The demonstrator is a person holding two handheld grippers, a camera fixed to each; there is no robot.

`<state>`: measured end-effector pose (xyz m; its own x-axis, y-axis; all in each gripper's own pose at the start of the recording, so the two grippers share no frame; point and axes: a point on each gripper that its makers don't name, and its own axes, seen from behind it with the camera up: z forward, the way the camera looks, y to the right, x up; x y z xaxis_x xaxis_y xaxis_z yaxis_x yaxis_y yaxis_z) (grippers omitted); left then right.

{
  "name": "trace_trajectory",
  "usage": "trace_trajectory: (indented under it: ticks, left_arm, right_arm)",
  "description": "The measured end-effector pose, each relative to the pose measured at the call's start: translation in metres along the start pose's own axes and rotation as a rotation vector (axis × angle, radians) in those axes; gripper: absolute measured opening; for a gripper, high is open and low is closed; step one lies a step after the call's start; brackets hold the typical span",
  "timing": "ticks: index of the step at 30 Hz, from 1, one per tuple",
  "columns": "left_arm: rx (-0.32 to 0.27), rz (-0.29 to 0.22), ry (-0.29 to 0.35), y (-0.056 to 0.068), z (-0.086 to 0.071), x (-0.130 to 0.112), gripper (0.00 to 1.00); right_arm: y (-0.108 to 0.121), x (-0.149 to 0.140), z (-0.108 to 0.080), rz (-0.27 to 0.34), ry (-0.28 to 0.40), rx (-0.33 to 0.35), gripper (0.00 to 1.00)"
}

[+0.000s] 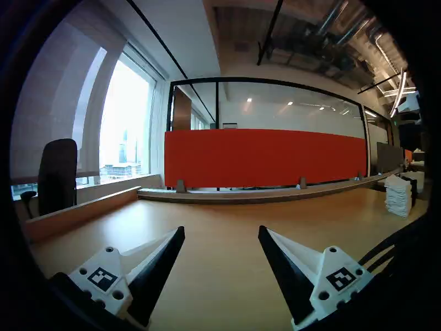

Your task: Fold towel

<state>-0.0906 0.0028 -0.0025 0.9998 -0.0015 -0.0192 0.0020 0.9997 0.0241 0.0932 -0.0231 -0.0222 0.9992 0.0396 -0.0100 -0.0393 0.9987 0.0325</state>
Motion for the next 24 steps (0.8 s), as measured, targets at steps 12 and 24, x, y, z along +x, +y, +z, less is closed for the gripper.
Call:
trace_trajectory:
  ticks: [12, 24]
  left_arm:
    - [0.001, 0.001, -0.001, 0.0, 0.001, -0.003, 0.99]
    - [0.001, 0.001, 0.0, 0.001, 0.002, -0.007, 0.99]
  right_arm:
    - [0.011, 0.002, 0.001, 0.002, 0.007, -0.004, 0.99]
    - [0.032, -0.014, 0.016, 0.012, 0.044, -0.027, 0.99]
